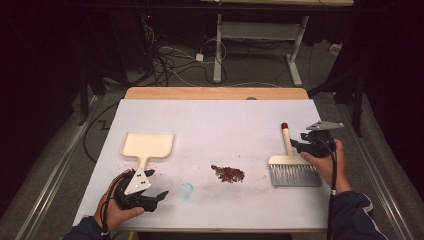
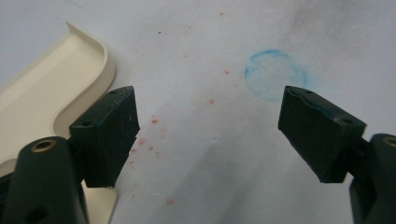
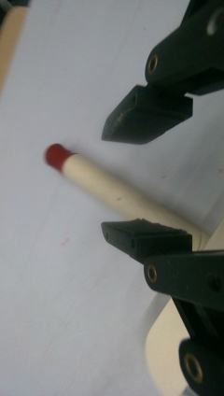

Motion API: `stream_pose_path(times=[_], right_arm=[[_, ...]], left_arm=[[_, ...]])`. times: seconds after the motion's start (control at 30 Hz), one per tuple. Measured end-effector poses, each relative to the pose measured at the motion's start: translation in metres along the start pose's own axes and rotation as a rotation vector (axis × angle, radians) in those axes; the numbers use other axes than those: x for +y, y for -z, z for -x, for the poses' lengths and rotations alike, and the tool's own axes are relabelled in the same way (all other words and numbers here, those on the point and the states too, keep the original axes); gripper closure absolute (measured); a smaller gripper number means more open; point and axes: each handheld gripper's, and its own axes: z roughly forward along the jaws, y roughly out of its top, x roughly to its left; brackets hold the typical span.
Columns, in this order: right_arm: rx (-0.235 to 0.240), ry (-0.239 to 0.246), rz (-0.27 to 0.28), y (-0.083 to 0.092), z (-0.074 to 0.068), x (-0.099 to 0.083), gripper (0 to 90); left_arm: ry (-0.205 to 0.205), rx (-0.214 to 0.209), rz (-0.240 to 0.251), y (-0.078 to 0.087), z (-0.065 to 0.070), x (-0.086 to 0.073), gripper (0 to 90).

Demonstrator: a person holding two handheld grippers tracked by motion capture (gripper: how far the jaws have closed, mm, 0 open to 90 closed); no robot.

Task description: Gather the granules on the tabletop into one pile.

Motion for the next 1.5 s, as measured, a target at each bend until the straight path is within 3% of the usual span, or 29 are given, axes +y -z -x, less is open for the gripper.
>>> stream_pose_path(times=[0.23,0.63,1.0,1.1,1.5], right_arm=[[0.031,0.019,0.170,0.027,-0.023,0.006,39.2],[0.056,0.070,0.302,0.054,-0.070,0.004,27.6],[0.052,0.105,0.347,0.066,-0.091,-0.009,24.8],[0.026,0.114,0.353,0.070,-0.096,-0.013,23.9],[0.058,0.129,0.379,0.077,-0.104,-0.030,23.6]], left_arm=[[-0.001,0.014,0.006,0.001,0.000,0.000,19.8],[-0.004,0.027,0.012,0.002,0.000,0.002,19.8],[-0.015,0.033,0.010,0.003,0.001,0.002,19.8],[-0.019,0.036,0.014,0.003,0.002,0.002,19.8],[-0.022,0.038,0.015,0.003,0.003,0.002,19.8]])
